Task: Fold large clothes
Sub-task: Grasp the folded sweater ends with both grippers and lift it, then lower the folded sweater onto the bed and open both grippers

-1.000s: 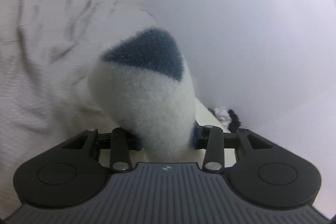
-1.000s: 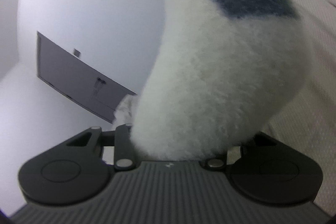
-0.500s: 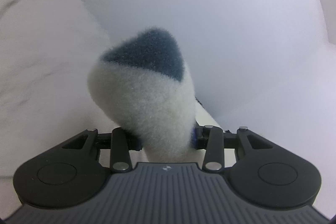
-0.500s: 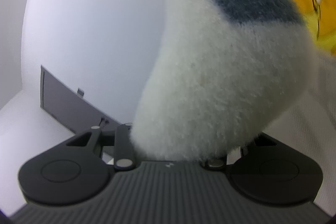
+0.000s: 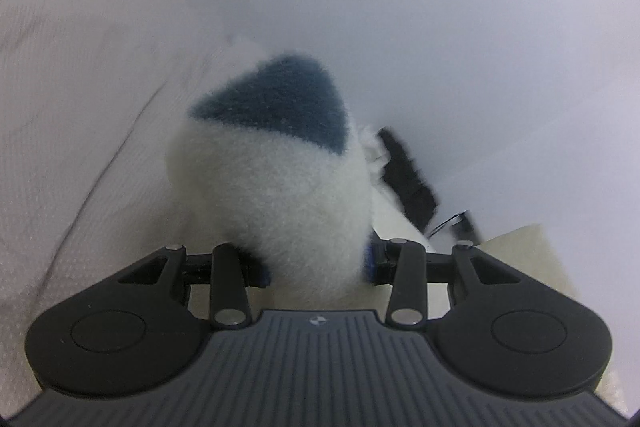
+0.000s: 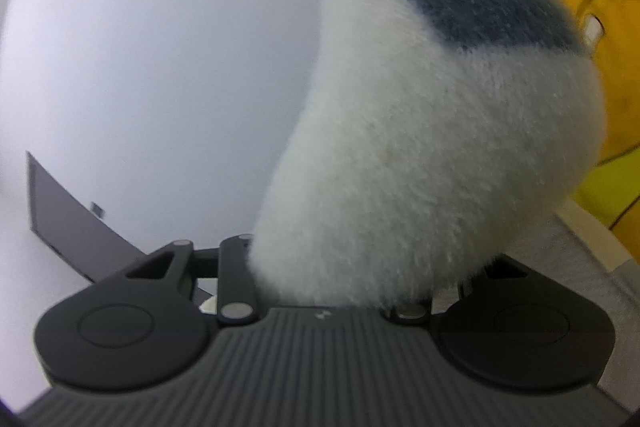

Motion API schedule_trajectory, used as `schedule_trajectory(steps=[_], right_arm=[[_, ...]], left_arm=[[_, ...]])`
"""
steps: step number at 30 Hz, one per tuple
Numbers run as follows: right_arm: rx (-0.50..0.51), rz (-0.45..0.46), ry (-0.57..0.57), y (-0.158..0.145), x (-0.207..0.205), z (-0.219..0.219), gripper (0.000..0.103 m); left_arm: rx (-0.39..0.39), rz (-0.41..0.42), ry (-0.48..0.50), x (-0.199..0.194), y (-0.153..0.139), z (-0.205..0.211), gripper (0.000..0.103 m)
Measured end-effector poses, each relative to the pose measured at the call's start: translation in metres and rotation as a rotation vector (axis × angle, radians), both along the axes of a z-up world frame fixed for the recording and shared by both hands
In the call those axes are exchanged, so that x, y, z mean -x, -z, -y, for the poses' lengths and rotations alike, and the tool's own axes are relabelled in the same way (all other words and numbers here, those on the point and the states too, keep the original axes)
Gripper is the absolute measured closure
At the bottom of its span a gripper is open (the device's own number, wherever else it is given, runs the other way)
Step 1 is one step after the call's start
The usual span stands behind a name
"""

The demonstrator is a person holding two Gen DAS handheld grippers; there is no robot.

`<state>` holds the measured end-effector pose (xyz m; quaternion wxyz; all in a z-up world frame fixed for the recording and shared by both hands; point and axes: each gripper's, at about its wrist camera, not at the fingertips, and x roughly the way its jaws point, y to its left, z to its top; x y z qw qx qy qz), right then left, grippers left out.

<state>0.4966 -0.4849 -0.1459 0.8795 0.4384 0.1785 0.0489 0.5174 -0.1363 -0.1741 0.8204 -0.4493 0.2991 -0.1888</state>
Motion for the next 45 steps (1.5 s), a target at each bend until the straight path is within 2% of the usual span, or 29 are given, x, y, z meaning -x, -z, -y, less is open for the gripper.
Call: schedule_trajectory(steps=[4,8,11,15,19,21,24,28,33,34,36,39,40,45], right_arm=[[0.015,-0.074,-0.01,0.046,-0.017,0.005,0.056],[0.004,-0.084,-0.006,0.083,-0.006,0.012,0.055],[0.032,-0.038,-0.031,0.096,0.006,0.017,0.052],[0.041,-0.019,-0.044,0.105,-0.005,0.005,0.05],[0.126,-0.007,-0.048,0.111,-0.005,-0.002,0.05],[0.123,-0.014,-0.035,0.111,-0.004,-0.006,0.049],[0.103,-0.049,-0.018,0.104,-0.008,-0.009,0.047],[0.112,-0.103,0.001,0.094,-0.013,-0.014,0.045],[0.13,-0.137,0.033,0.093,0.015,-0.032,0.042],[0.144,-0.143,0.03,0.09,0.028,-0.023,0.041],[0.181,-0.149,0.019,0.081,0.022,-0.051,0.041],[0.22,-0.121,-0.001,0.061,0.045,-0.052,0.041],[0.23,-0.11,-0.004,0.057,0.065,-0.04,0.041],[0.309,-0.023,-0.027,0.002,0.098,-0.065,0.041]], left_arm=[[-0.02,-0.075,0.023,-0.016,0.052,0.006,0.057],[-0.04,-0.03,0.03,-0.012,0.078,0.008,0.054],[-0.043,-0.001,0.039,-0.004,0.089,0.008,0.052],[-0.065,-0.001,0.024,0.012,0.11,0.007,0.045],[-0.106,0.006,0.011,0.024,0.115,0.012,0.039],[-0.116,-0.004,0.014,0.027,0.114,0.013,0.038],[-0.132,-0.02,0.015,0.033,0.106,0.012,0.037],[-0.164,-0.021,0.011,0.062,0.101,0.006,0.036],[-0.224,-0.026,0.03,0.092,0.078,-0.004,0.036],[-0.235,-0.013,0.036,0.098,0.07,-0.005,0.036],[-0.269,0.017,0.046,0.112,0.051,-0.008,0.036],[-0.325,0.064,0.064,0.134,0.017,-0.01,0.036],[-0.343,0.082,0.07,0.138,0.005,-0.006,0.036],[-0.424,0.182,0.091,0.179,-0.056,-0.007,0.036]])
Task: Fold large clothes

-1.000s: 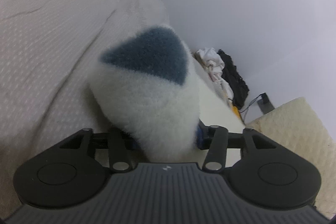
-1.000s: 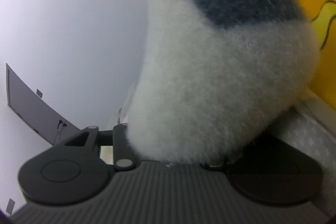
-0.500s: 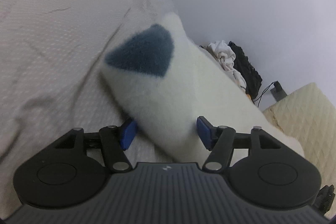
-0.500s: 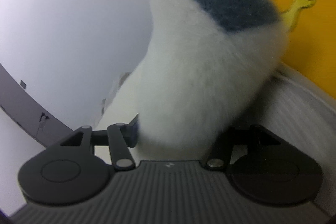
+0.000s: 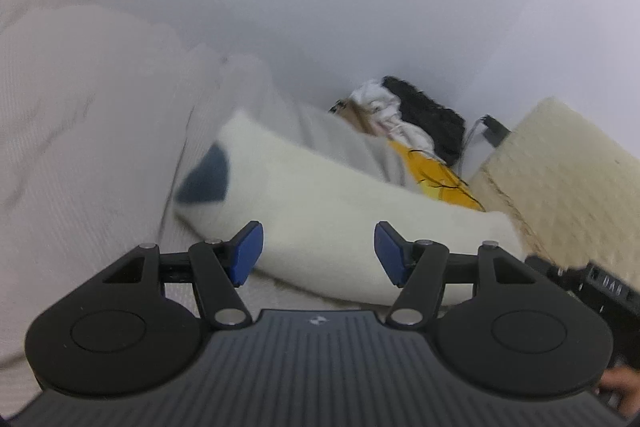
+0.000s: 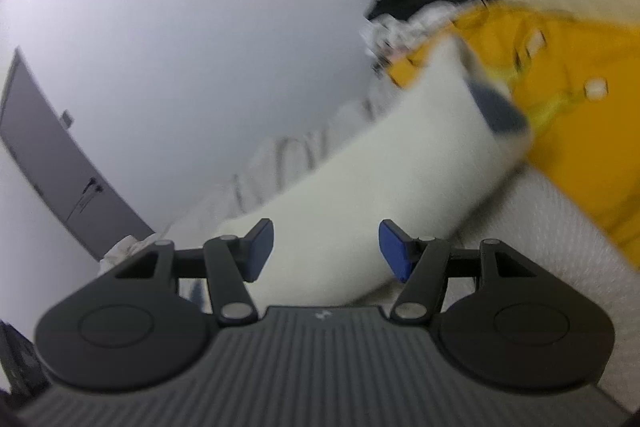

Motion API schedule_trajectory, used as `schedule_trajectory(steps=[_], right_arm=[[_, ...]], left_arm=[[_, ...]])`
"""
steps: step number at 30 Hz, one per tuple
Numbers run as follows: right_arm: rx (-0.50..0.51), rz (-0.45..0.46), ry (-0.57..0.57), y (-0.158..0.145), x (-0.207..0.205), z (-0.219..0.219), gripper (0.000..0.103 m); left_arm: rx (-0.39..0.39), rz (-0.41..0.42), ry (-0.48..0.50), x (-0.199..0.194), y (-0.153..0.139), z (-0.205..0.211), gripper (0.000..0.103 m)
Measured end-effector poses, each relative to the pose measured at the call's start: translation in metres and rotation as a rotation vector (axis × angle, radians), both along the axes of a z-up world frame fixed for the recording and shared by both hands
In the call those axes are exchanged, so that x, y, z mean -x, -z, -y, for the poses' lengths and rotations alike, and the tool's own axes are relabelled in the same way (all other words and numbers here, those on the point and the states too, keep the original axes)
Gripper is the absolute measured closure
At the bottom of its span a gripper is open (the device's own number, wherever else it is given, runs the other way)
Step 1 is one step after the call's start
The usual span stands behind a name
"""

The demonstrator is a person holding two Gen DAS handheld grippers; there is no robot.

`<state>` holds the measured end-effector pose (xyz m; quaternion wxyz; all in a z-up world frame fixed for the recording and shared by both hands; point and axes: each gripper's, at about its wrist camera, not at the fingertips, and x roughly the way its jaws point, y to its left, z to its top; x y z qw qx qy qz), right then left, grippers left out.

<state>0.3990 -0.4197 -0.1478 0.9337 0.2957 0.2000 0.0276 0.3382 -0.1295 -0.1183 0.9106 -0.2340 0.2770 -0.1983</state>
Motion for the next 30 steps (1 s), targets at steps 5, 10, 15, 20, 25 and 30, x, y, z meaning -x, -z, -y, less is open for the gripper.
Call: schedule_trajectory(steps=[5,10,15,20,25,30], right_arm=[[0.095,0.104,-0.03,-0.04,0.043,-0.012,0.041],[0.243,0.188,-0.059,-0.084,0.083,-0.029,0.041],[0.326,0.212,-0.08,-0.105,0.126,-0.051,0.041],[0.299,0.181,-0.11,-0.103,0.162,-0.056,0.041],[0.333,0.174,-0.144,-0.094,0.201,-0.069,0.041],[0.366,0.17,-0.129,-0.08,0.224,-0.082,0.041]], left_arm=[[-0.043,0.077,0.023,0.046,-0.054,-0.007,0.036],[-0.088,0.14,0.027,0.093,-0.098,-0.01,0.036],[-0.127,0.195,0.044,0.148,-0.123,-0.022,0.026],[-0.175,0.238,0.069,0.197,-0.134,-0.028,0.013],[-0.242,0.273,0.092,0.241,-0.135,-0.029,0.004],[-0.262,0.281,0.093,0.267,-0.127,-0.031,0.002]])
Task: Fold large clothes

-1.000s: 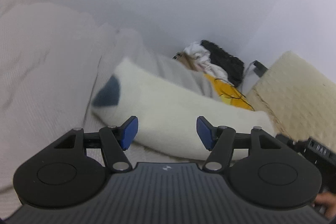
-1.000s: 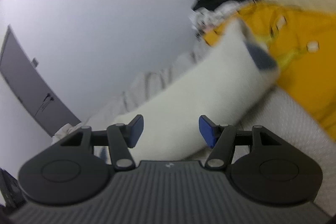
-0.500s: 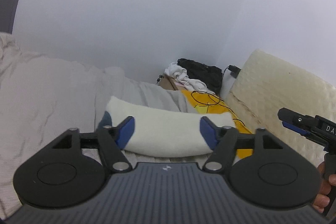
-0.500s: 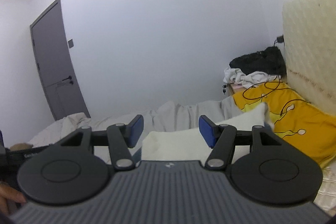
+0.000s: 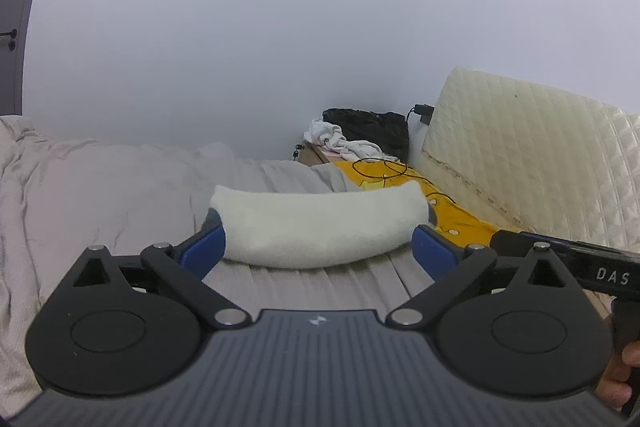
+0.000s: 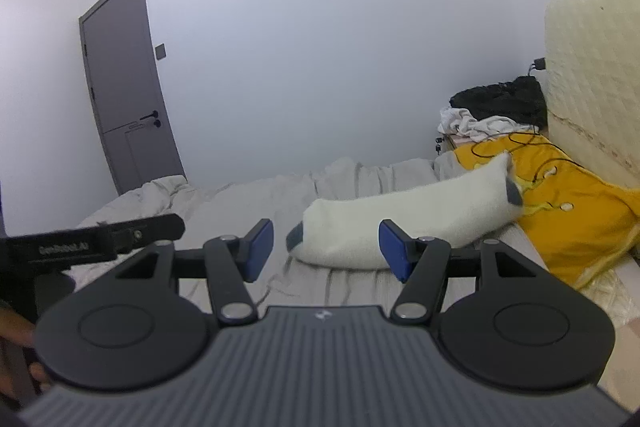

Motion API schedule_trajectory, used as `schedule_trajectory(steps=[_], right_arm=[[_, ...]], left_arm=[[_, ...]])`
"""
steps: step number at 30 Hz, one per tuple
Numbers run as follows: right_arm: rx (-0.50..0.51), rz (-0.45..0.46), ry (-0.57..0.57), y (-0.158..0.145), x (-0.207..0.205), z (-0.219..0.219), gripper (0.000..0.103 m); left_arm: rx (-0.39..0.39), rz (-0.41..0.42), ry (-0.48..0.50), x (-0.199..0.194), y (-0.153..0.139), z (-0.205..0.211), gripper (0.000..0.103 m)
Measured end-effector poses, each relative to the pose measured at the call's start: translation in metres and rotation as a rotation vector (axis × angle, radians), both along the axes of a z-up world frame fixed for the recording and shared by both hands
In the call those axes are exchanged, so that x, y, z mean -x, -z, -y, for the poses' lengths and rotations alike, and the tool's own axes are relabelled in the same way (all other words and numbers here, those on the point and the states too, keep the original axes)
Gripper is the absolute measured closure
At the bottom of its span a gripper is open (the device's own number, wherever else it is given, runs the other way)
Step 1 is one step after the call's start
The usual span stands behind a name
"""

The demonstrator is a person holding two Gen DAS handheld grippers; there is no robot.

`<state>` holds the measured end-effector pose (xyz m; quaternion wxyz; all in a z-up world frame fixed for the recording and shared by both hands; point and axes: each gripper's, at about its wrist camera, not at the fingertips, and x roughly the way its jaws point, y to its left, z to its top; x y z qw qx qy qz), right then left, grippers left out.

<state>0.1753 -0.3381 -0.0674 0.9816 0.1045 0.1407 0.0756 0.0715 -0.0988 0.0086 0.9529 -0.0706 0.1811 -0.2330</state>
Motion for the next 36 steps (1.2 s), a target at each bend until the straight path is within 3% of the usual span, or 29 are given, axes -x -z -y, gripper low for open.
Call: schedule_trajectory(steps=[10,23,26,29,30,31,36], right_arm=[[0.017,-0.036,0.05,0.032,0.02,-0.014,0.041],[0.096,-0.087,0.107,0.064,0.022,-0.023,0.034],[0.099,-0.081,0.122,0.064,0.021,-0.023,0.019],[0.107,-0.079,0.133,0.063,0.02,-0.023,0.016],[0.109,-0.082,0.135,0.063,0.019,-0.023,0.004],[0.11,-0.084,0.136,0.062,0.018,-0.023,0.0],[0.139,-0.069,0.168,0.058,0.017,-0.023,0.0]], left_arm=[[-0.05,0.029,-0.049,0.033,0.02,-0.007,0.0],[-0.081,-0.006,-0.087,0.024,0.045,-0.009,0.0],[-0.084,-0.027,-0.082,0.02,0.051,-0.01,0.0],[-0.089,-0.034,-0.101,0.016,0.054,-0.013,0.0],[-0.092,-0.036,-0.108,0.015,0.054,-0.013,0.0],[-0.092,-0.037,-0.112,0.014,0.055,-0.014,0.0],[-0.09,-0.048,-0.118,0.011,0.057,-0.017,0.0]])
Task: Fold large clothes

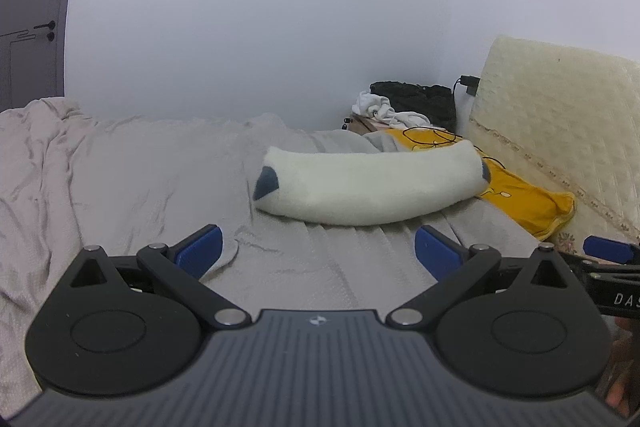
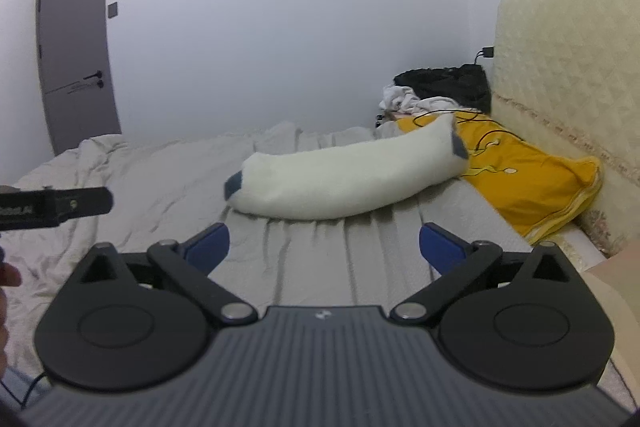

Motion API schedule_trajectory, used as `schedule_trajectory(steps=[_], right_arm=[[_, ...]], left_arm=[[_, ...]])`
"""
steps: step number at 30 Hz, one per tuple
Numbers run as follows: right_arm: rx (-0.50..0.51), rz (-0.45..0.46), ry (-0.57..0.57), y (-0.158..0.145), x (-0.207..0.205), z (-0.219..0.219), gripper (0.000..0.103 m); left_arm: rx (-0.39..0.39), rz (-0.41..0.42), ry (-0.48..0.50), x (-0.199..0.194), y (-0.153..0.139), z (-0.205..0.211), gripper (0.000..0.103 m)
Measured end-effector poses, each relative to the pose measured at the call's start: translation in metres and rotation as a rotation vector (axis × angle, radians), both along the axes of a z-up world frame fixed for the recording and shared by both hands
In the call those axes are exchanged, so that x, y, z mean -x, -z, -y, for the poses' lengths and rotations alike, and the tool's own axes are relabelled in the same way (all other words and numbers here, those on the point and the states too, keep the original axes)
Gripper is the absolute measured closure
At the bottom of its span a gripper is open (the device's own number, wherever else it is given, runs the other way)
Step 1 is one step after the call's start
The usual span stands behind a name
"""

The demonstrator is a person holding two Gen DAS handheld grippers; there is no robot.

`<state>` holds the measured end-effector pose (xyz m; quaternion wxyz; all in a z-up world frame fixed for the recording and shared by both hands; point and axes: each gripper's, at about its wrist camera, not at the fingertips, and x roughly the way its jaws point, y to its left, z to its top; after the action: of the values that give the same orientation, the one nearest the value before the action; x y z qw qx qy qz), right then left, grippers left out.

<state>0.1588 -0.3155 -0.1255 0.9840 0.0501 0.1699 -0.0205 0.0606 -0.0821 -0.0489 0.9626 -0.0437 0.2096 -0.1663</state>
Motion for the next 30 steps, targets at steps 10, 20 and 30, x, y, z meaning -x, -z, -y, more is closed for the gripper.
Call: schedule_trajectory(steps=[10,20,30], right_arm=[[-0.015,-0.03,-0.002,0.005,-0.004,0.002,0.0],[0.002,-0.027,0.026,0.007,-0.004,0.001,0.0],[0.001,-0.033,0.036,0.008,-0.004,0.002,0.0]], left_arm=[[-0.027,-0.017,0.008,-0.003,0.007,0.007,0.0],[-0.026,-0.052,0.019,-0.008,0.014,0.01,0.0],[-0.024,-0.052,0.016,-0.01,0.015,0.011,0.0]])
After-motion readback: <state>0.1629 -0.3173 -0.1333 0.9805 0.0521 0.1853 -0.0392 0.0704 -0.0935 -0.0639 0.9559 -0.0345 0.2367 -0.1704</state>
